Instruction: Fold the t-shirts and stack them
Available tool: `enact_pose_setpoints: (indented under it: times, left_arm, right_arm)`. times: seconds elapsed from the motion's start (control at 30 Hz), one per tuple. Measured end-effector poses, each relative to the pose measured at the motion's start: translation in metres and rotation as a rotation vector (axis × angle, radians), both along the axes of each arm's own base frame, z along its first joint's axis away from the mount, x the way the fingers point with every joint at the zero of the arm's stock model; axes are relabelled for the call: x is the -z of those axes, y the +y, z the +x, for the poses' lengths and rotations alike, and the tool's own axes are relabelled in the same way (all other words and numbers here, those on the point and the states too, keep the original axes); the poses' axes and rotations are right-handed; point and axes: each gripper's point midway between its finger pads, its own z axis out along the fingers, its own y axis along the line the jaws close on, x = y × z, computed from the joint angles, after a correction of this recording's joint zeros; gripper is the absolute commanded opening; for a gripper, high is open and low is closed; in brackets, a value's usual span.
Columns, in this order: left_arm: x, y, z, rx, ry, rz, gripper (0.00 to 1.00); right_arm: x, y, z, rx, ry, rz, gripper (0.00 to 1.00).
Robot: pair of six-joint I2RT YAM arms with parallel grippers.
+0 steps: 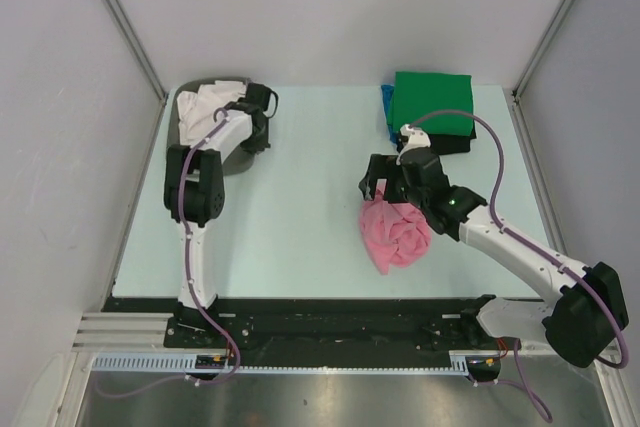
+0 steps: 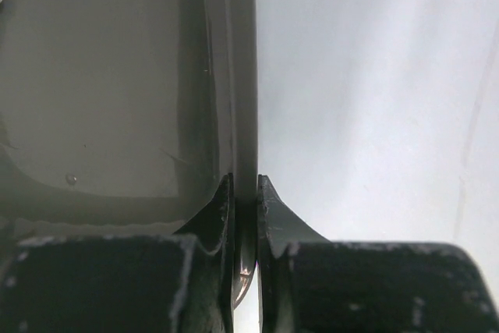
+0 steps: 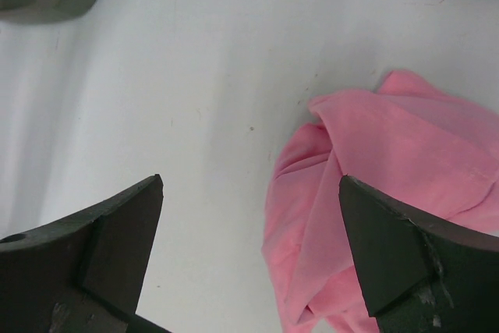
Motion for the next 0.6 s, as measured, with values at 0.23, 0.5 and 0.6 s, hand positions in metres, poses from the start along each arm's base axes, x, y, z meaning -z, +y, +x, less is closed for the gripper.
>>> enact_pose_setpoints:
  times: [0.23, 0.5, 0.6]
  left_arm:
    - [0.000, 0.039, 0.036, 0.089, -0.011, 0.108, 0.00]
    - [0.002, 0.051, 0.039, 0.120, -0.004, 0.100, 0.00]
    - [0.001, 0.055, 0.040, 0.118, -0.002, 0.066, 0.00]
  right_arm:
    - [-0.001, 0.012, -0.005, -0.043, 0.007, 0.030, 1.00]
    - [0.031, 0.022, 0.002, -0.062, 0.063, 0.008, 1.00]
    - [0.044, 0.025, 0.003, -0.070, 0.089, 0.001, 1.00]
